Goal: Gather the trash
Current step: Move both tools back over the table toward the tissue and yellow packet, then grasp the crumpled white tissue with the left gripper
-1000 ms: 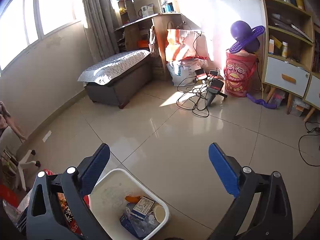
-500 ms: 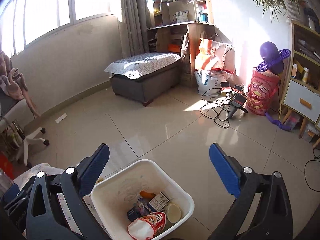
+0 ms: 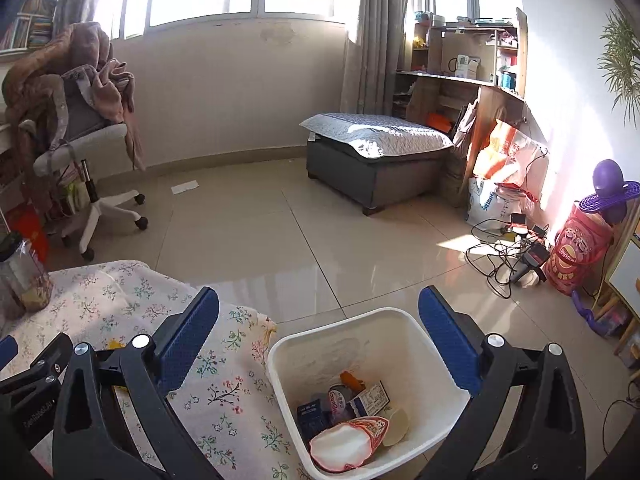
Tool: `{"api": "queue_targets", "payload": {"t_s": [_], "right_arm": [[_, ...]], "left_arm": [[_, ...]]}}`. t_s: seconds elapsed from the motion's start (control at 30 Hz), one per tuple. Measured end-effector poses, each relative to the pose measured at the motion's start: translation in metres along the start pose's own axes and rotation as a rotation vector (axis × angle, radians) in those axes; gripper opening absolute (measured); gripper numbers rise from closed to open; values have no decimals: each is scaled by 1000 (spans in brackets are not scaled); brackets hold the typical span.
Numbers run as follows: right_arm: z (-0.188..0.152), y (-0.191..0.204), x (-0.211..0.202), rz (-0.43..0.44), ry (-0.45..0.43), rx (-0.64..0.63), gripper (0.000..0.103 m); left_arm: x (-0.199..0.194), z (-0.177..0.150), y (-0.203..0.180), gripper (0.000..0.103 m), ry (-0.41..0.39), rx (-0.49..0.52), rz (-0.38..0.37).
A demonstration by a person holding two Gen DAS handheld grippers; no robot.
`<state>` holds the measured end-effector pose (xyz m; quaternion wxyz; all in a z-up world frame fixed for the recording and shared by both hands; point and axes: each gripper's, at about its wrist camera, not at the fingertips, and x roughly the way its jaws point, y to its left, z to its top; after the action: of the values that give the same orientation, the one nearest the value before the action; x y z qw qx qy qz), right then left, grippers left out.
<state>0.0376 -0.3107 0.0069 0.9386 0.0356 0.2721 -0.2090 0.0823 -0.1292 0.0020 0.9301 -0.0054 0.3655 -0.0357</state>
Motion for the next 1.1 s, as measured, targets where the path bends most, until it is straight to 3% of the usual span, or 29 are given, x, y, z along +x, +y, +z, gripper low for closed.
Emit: {"api": "queue_targets", "payload": {"t_s": [0.27, 0.43, 0.63, 0.77, 1.0, 1.03, 1.1], "right_arm": [[-8, 60, 3, 63, 27, -129, 96], [-11, 81, 9, 101, 71, -175, 96], [-16, 102, 19, 142, 126, -246, 96], [-18, 116, 31, 200, 184, -306, 96], [-28, 140, 54, 290, 268, -446, 96], [-30, 143, 57, 303, 283, -457, 96], [-35, 150, 62, 333, 311, -488, 96]], "left_arm": [[15, -18, 67, 96, 62, -62, 84], [35, -32, 99, 96, 145, -83, 95], [69, -51, 118, 96, 264, -20, 30], [96, -60, 117, 95, 350, 85, -18], [126, -60, 117, 95, 384, 172, -50], [129, -60, 117, 94, 384, 178, -60], [136, -61, 117, 76, 402, 188, -100]]}}
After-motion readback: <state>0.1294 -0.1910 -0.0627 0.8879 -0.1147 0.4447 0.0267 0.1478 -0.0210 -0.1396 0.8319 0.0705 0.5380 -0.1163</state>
